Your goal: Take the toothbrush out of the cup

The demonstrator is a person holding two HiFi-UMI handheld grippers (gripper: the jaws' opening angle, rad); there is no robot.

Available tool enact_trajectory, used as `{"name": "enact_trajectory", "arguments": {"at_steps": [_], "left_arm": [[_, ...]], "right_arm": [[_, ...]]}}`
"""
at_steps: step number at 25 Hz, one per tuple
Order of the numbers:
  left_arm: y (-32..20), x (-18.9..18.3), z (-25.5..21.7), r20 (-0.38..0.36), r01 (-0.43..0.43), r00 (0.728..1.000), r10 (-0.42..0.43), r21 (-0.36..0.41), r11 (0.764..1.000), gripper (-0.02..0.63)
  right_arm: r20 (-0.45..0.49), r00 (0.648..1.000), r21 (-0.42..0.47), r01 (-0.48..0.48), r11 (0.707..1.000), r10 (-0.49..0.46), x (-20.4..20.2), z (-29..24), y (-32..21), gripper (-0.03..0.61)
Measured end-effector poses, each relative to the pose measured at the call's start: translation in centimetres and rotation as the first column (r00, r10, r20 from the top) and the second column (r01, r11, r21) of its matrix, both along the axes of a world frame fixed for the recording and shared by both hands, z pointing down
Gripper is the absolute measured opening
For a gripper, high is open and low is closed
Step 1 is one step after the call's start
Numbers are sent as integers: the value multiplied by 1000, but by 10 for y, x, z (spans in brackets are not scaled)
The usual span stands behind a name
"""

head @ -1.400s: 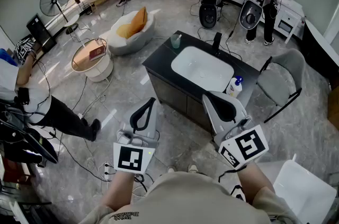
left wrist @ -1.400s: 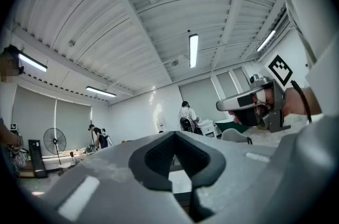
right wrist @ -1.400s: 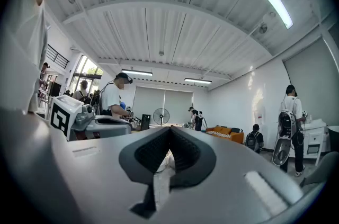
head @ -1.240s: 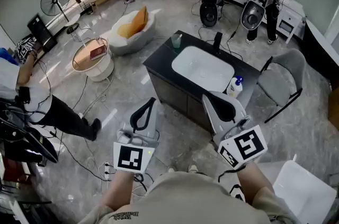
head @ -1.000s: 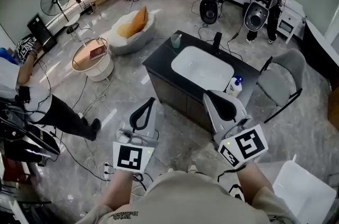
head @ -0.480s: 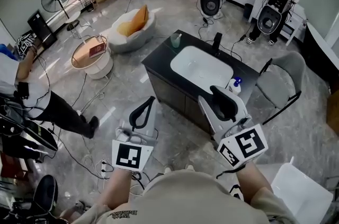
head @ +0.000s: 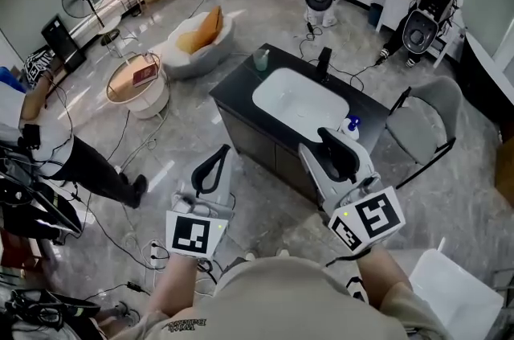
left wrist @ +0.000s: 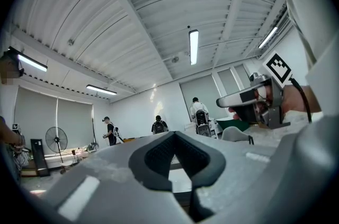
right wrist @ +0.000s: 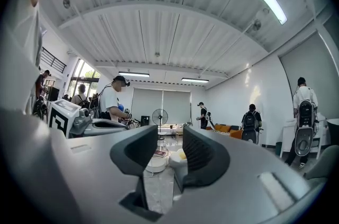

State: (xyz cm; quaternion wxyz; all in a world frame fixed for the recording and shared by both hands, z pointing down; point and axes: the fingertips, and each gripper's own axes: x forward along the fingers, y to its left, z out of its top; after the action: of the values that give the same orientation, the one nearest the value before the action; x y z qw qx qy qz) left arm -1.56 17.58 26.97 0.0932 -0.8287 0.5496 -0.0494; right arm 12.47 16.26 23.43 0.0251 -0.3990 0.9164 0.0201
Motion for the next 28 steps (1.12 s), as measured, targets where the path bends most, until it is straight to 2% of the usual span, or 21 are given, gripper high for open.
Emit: {"name": "enact_trajectory", "arguments": {"at_steps": [12,16,23,28], "left_arm": [[-10,20,19,39,46,998,-45,-2,999,2],[-22,18,30,13,60,998,-60,-36,998,2],[-55,5,44,11,39,999,-39,-31,999,2],[-97,-14,53,8,22,1000,-22,-48,999,2]], "right_arm": [[-29,996,12,86,996,-85,21,17,-11,153],[-33,996,10,78,997,-77,21,26,-26,153],[-16,997,31,80,996,-79,6,34,-56,153],[-21,998,13,63,998,-63,-16,44,-101,153]]}}
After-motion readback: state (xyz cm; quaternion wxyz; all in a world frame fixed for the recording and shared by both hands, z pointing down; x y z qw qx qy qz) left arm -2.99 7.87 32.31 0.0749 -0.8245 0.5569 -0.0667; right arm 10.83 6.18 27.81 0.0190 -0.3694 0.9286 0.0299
